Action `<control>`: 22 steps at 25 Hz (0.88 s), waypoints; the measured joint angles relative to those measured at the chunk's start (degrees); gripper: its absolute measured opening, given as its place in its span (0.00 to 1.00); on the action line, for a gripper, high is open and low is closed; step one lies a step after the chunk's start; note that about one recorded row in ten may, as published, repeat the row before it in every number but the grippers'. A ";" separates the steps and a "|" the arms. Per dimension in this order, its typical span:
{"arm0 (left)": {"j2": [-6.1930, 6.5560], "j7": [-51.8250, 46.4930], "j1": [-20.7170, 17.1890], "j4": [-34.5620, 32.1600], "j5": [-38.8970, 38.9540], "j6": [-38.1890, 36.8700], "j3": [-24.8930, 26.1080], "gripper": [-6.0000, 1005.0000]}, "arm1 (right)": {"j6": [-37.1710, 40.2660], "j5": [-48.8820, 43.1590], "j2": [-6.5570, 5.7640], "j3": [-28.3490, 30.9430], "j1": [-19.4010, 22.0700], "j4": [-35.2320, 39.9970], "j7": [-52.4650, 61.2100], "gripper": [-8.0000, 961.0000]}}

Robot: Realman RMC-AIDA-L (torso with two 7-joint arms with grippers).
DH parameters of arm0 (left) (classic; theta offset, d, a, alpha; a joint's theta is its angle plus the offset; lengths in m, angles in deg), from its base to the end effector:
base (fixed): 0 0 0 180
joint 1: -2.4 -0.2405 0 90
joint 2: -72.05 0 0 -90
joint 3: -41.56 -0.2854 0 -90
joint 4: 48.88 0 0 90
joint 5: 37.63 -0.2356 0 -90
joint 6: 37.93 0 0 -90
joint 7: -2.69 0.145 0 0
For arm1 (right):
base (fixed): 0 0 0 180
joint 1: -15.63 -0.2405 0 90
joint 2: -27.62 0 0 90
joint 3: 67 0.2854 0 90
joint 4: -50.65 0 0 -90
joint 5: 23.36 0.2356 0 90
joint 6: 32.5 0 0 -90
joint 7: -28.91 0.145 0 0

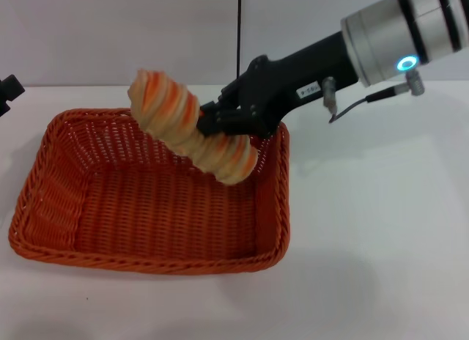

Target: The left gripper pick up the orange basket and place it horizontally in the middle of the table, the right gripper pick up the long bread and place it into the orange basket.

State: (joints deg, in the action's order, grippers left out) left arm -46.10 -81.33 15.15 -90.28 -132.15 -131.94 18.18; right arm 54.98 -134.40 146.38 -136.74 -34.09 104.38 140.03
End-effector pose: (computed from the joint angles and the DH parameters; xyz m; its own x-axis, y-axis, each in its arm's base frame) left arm -0.3889 0.2809 0.0858 0.4325 0.2439 0.8680 0.7985 -0.5506 -0.2432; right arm 0.0916 0.4189 -0.0472 0.9494 -0.2246 -0.2197 -0.2115 -0.9740 0.0818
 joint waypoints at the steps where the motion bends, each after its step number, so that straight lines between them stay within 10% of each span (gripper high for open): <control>1: 0.00 0.00 0.00 0.00 0.01 -0.01 0.00 0.61 | -0.29 0.06 0.02 -0.28 -0.18 -0.73 0.01 0.12; 10: 0.03 0.00 0.21 0.10 0.04 -0.04 -0.31 0.61 | -0.41 1.08 0.18 -3.75 -0.28 -3.79 -0.43 0.12; 16: 0.00 1.38 0.26 0.23 0.14 -0.21 -0.09 0.61 | -2.75 3.67 0.33 -4.74 1.94 -3.10 -2.34 0.29; 22: 0.09 3.07 -0.23 0.18 0.68 -0.36 0.14 0.61 | -5.68 8.04 0.07 -1.97 13.63 13.31 -2.22 0.52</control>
State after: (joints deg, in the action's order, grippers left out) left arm -46.01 -78.26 14.92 -90.09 -131.46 -132.30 18.32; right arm 49.31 -126.35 146.45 -138.71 -20.45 117.68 137.81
